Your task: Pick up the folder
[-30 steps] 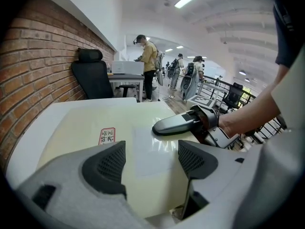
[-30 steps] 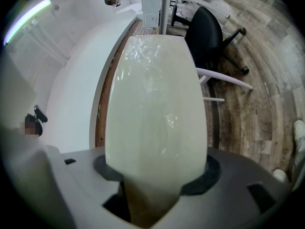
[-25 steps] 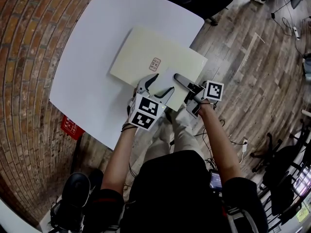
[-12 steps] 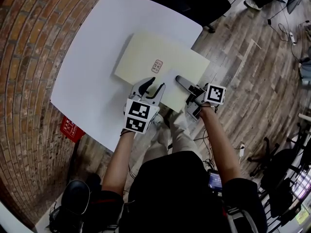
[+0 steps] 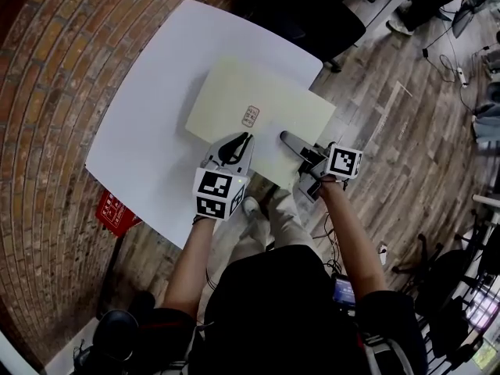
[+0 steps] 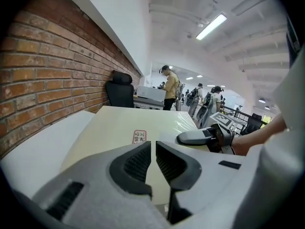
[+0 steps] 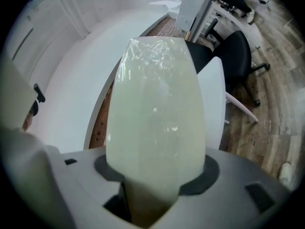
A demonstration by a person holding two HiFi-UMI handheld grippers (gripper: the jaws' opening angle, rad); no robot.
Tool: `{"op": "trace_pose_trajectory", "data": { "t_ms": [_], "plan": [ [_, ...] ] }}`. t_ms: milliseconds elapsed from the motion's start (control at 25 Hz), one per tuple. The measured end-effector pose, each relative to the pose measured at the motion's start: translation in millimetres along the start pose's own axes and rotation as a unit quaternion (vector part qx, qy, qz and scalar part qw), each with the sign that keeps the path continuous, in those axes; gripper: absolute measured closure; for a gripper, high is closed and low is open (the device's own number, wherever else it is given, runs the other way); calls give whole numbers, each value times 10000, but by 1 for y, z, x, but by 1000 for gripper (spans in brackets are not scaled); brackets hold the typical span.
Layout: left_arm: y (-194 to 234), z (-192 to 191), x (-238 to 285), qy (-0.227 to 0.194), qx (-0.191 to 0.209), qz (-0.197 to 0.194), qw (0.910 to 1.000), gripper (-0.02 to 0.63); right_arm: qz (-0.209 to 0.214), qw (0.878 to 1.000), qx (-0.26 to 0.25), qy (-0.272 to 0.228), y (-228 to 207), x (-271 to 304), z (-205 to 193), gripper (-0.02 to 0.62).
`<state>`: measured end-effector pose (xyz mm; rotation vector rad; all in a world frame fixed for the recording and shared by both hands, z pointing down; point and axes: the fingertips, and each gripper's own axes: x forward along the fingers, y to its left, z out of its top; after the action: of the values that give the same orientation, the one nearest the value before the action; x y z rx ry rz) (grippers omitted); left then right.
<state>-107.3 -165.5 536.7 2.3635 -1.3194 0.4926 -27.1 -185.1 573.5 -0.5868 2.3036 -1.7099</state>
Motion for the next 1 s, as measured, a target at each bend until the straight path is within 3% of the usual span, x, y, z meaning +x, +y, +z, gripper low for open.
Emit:
{"op": "trace_pose_trajectory", "data": {
  "t_ms": [400, 1000],
  "plan": [
    [4, 23, -32, -282, -103, -8, 9995, 588, -376, 9938, -1046, 91, 43, 6, 11, 316],
    [-7, 73, -87, -994, 72, 18, 9950, 588, -146, 9762, -2155, -177, 152, 6, 29, 319]
  ]
}}
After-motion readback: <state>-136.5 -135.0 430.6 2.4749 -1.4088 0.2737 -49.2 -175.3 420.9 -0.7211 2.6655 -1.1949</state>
